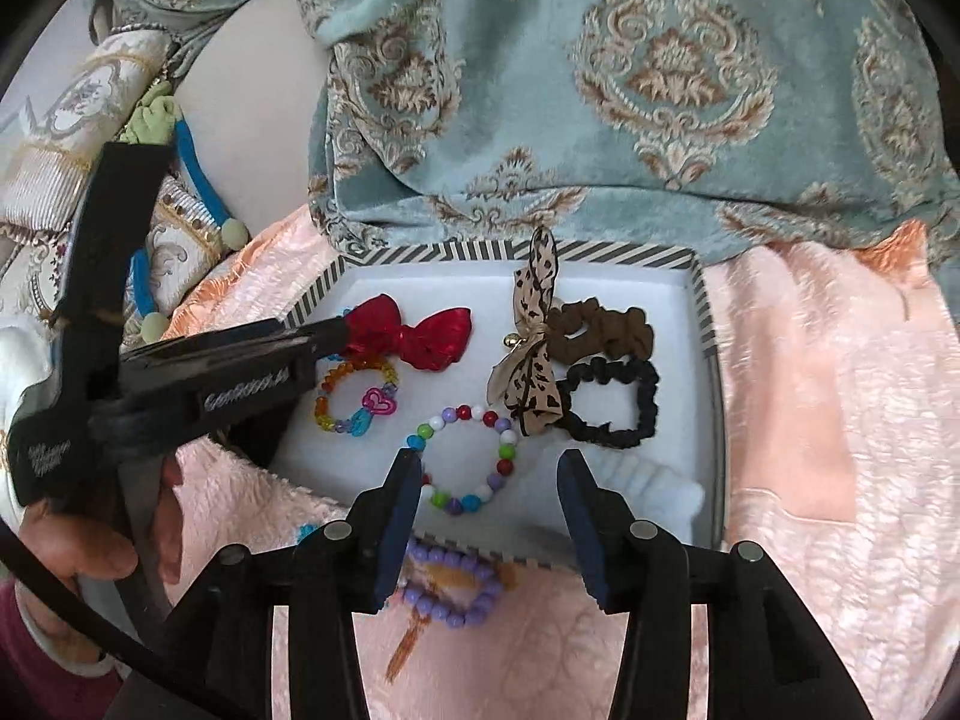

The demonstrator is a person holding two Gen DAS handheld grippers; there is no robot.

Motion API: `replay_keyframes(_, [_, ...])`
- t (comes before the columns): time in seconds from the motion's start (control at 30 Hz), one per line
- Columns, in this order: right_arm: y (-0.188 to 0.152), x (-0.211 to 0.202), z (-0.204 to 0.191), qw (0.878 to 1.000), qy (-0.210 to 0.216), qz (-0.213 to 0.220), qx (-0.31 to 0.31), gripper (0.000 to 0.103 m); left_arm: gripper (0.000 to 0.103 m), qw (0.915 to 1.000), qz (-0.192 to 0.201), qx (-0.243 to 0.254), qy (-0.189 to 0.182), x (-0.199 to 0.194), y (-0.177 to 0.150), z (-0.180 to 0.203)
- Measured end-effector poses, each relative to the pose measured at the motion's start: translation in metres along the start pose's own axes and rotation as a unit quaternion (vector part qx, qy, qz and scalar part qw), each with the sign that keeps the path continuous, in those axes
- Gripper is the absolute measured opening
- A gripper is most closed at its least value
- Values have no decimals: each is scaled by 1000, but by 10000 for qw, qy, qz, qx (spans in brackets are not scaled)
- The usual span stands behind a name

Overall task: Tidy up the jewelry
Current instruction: 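Withdraw both open tools from the box toward the remaining bracelets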

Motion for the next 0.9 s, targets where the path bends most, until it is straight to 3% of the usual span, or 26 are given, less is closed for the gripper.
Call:
replay_keyframes(0.5, [-22, -55, -18, 9991, -195, 366, -127, 47, 52, 9979, 593, -23, 260, -75, -55, 1])
replay_keyframes(0.67, [-30, -69, -20, 9986, -236, 451, -121, 57, 52, 9965, 737, 52, 380, -92, -70, 3])
replay_keyframes(0.9, [-40, -86, -23, 9979, -280, 550, -179, 58, 52, 9957, 825, 102, 418, -108, -85, 6])
Point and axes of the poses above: each gripper's, at about its wrist camera, not at the fingertips, and x roughly the way its jaws point, z to its right, y to its top, the point moved 6 cm from there along x, roughly the way its jaws point, and after that the axes turned 7 degrees about -z, right-handed, at the moved point
